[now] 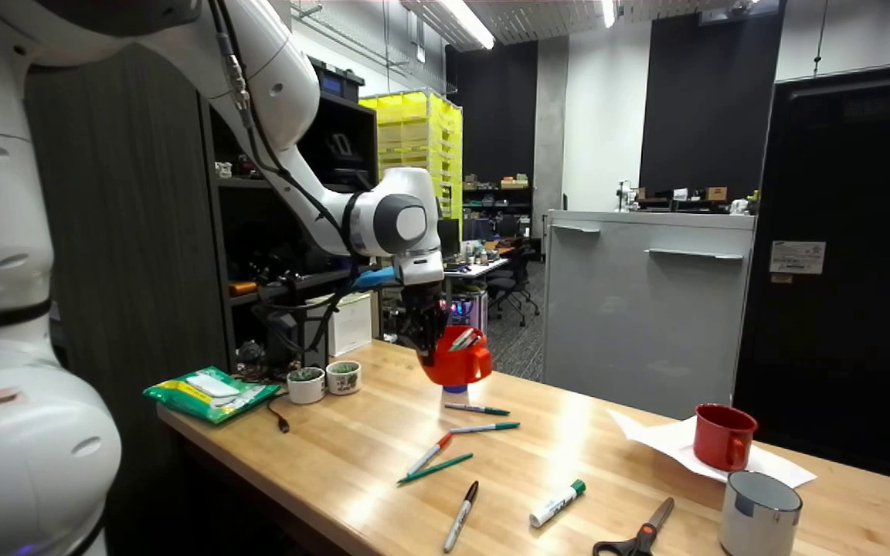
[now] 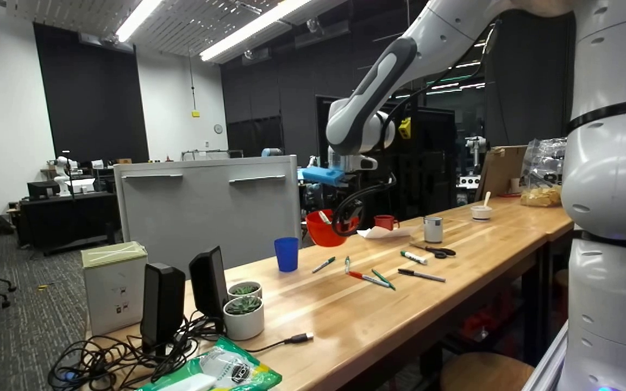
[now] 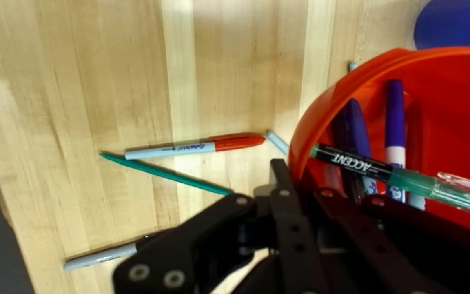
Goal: Move the orange mug to the right.
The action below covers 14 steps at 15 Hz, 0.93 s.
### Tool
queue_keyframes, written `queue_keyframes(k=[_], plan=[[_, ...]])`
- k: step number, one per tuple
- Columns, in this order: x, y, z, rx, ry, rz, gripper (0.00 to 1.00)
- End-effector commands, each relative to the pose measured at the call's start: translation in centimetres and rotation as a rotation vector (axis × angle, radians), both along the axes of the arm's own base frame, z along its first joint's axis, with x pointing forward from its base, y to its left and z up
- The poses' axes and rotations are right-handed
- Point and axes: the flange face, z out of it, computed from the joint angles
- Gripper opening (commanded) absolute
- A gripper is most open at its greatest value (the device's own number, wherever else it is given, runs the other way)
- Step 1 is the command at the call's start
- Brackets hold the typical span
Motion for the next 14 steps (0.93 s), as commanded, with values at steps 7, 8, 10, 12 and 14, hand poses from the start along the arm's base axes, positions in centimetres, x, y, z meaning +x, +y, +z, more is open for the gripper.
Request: queue_keyframes(k=[7, 8, 10, 12, 14], plan=[[0.1, -5.4, 0.2, -0.002, -0.027, -0.116, 0.01], [0.2, -5.7, -0.1, -0.001, -0.024, -0.121, 0.01], [0.2, -6.3, -0.6, 0.006, -0.019, -0.133, 0.01], [0.1, -7.0, -1.3, 0.014, -0.018, -0.151, 0.01], [-0.1, -7.9, -1.9, 0.018, -0.018, -0.169, 0.01]])
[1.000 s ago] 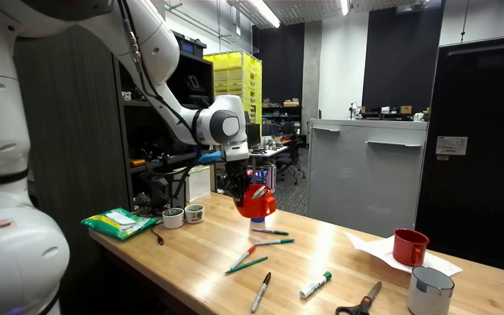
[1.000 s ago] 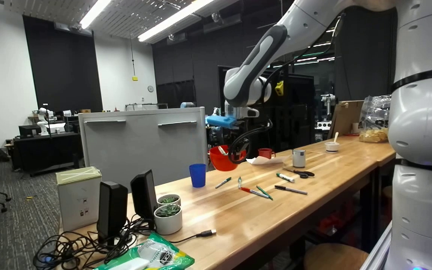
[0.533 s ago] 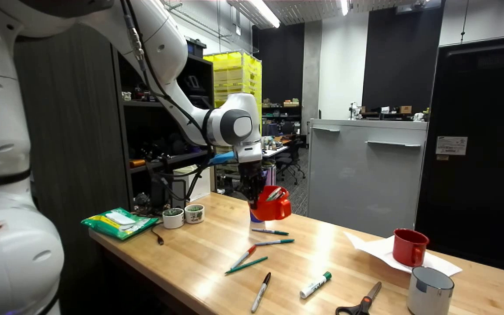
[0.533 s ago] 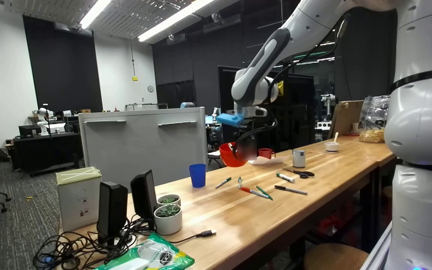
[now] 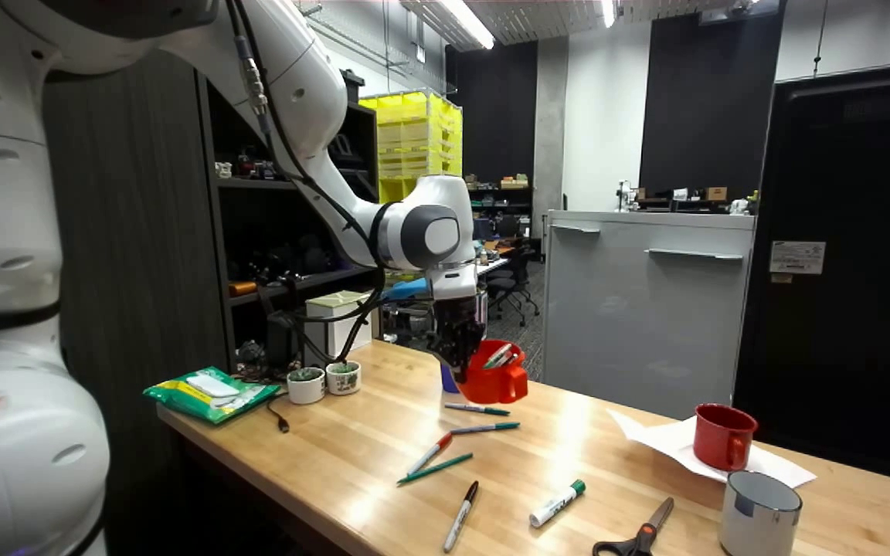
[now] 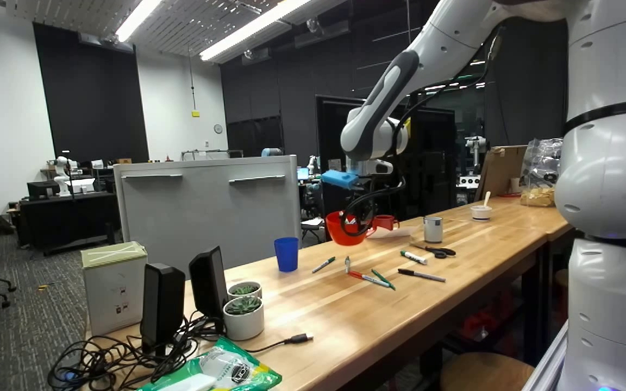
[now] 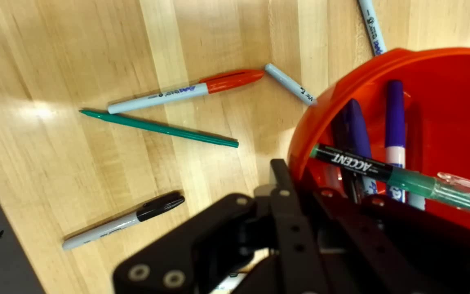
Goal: Move the orange mug to the right.
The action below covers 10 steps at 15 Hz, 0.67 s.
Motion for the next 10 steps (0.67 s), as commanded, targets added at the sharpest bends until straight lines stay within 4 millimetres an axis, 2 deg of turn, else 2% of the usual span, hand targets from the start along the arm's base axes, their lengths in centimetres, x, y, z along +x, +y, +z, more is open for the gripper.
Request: queue_keyframes(k=[1, 6, 10], plan=[[-0.2, -1.7, -0.5, 0.009, -0.017, -0.046, 0.01], [-0.9, -4.5, -1.8, 0.022, -0.010, -0.096, 0.01], [-1.6, -5.9, -3.3, 0.061, -0.012, -0.139, 0.01]])
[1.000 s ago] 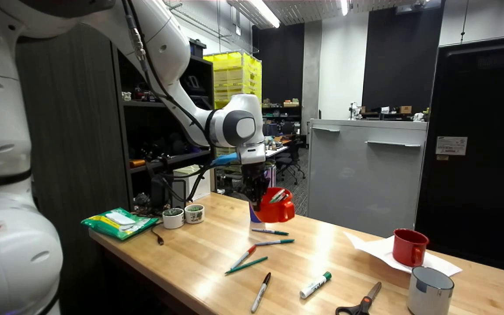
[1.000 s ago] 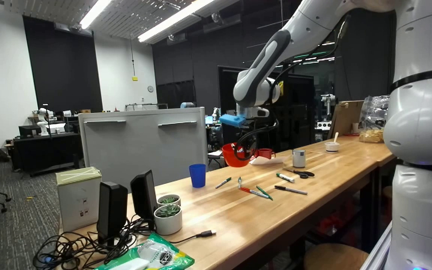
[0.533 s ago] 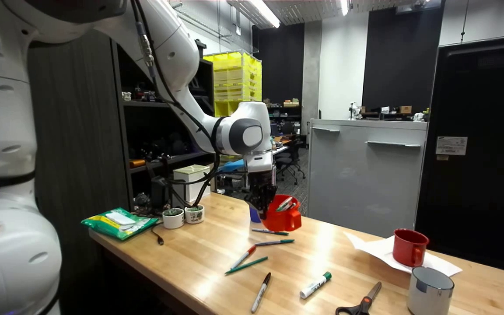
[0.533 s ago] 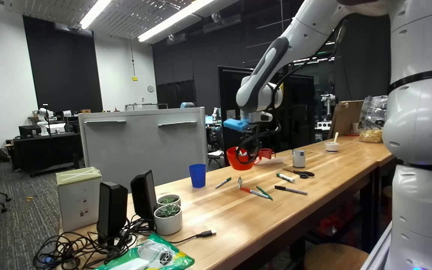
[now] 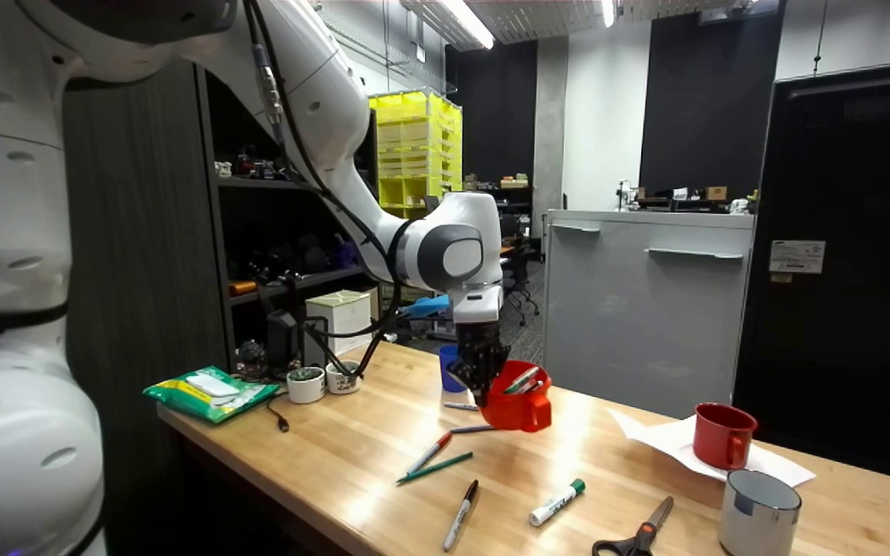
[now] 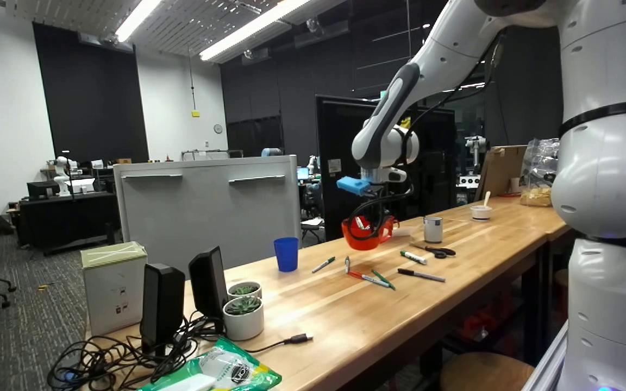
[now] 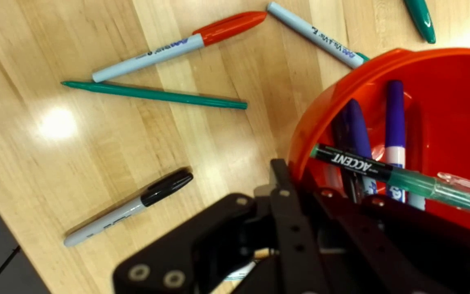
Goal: Move the orange mug to the right.
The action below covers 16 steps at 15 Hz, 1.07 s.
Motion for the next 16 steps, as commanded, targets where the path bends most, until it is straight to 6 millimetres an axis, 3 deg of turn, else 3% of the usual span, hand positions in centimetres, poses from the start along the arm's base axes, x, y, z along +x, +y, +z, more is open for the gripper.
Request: queue_keyframes(k=[1, 15, 16], plan=[[-0.9, -1.0, -0.9, 0.033, -0.022, -0.030, 0.01], [-2.2, -2.9, -4.0, 0.072, -0.010, -0.074, 0.01], [-2.2, -3.0, -4.1, 0.072, -0.007, -0.073, 0.30]])
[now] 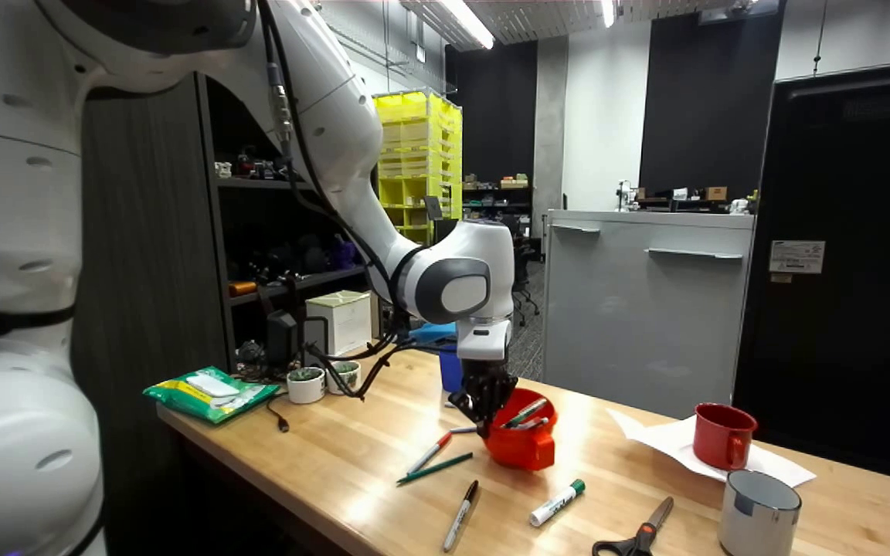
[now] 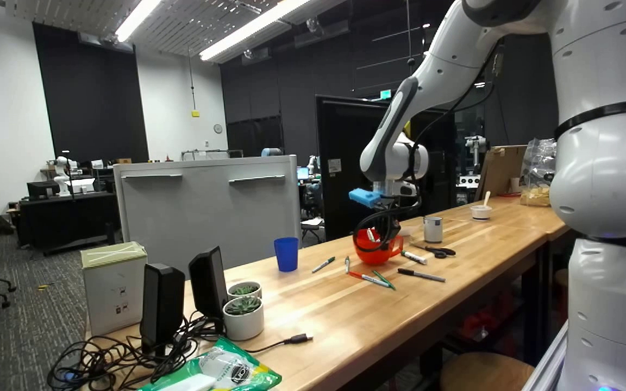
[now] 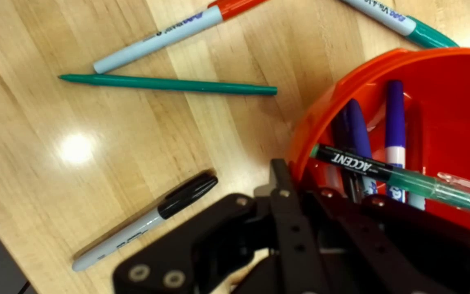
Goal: Move the orange mug to the right.
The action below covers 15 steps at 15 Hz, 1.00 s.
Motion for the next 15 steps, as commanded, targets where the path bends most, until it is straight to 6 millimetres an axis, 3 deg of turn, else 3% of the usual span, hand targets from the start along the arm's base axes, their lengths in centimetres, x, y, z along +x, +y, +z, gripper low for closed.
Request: queue_keyframes(k=[1, 8, 11, 15], plan=[[-0.2, -0.4, 0.0, 0.007, -0.014, -0.002, 0.31], [0.2, 0.0, 1.6, -0.014, -0.039, 0.026, 0.75], [0.5, 0.8, 3.8, -0.068, -0.066, 0.089, 0.95], [0.7, 3.7, 8.4, -0.137, -0.062, 0.314, 1.00]])
